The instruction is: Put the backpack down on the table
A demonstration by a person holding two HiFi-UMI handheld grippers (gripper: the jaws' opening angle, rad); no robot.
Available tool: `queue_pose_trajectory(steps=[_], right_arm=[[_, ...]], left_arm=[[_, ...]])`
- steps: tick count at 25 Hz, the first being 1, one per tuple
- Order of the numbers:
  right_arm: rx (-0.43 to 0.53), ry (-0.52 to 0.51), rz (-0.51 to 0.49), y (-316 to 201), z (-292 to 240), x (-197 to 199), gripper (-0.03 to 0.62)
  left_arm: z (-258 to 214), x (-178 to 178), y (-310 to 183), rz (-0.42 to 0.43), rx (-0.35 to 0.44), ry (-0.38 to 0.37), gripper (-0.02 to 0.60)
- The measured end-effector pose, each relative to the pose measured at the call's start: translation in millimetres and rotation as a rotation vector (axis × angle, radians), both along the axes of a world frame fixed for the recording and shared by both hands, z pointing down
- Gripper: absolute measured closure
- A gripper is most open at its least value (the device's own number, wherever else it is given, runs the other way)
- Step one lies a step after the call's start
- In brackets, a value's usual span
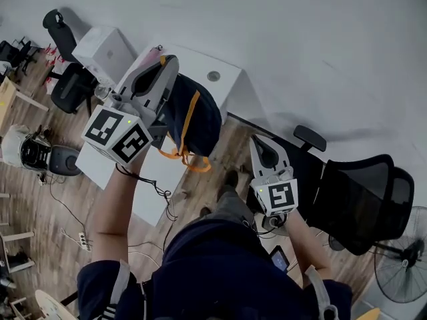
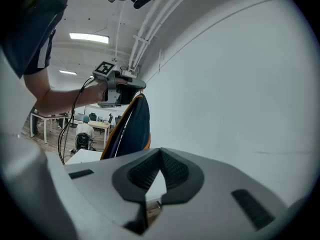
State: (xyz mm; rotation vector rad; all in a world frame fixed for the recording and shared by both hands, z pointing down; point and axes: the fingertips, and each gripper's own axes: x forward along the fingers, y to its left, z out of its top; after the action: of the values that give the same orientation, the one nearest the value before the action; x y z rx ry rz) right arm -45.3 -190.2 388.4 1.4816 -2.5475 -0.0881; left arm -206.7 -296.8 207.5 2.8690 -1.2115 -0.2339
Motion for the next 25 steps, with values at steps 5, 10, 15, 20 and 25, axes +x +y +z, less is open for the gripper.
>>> queue_pose_trajectory(steps=[5, 10, 15, 20, 25], right_arm=[[-0.011, -0.014, -0.063, -60.3, -1.2, 20.3, 0.595], [-0.024, -0.028, -0.126, -109.5, 3.9, 34.0, 0.595], [0.002, -0.012, -0.145, -144.9, 0.2, 34.1, 0.594], [0.030, -0.026, -0.114, -170.5, -8.5, 35.0, 0.595], [0.028, -0.057, -0.077, -187.2, -16.7, 34.3, 0.594]], left_arm=[[0.5, -6.4, -49.3, -0.095, -0.004, -0.010, 0.578], [-0.3, -6.4, -101.1, -0.160, 0.016, -0.047, 0.578], [7.8, -4.6, -146.4, -0.177, 0.009, -0.069, 0.578], [21.6, -4.6, -190.2, -0.176, -0.013, -0.068, 0.578], [29.9, -4.6, -232.0, -0.165, -0.033, -0.076, 0.578]])
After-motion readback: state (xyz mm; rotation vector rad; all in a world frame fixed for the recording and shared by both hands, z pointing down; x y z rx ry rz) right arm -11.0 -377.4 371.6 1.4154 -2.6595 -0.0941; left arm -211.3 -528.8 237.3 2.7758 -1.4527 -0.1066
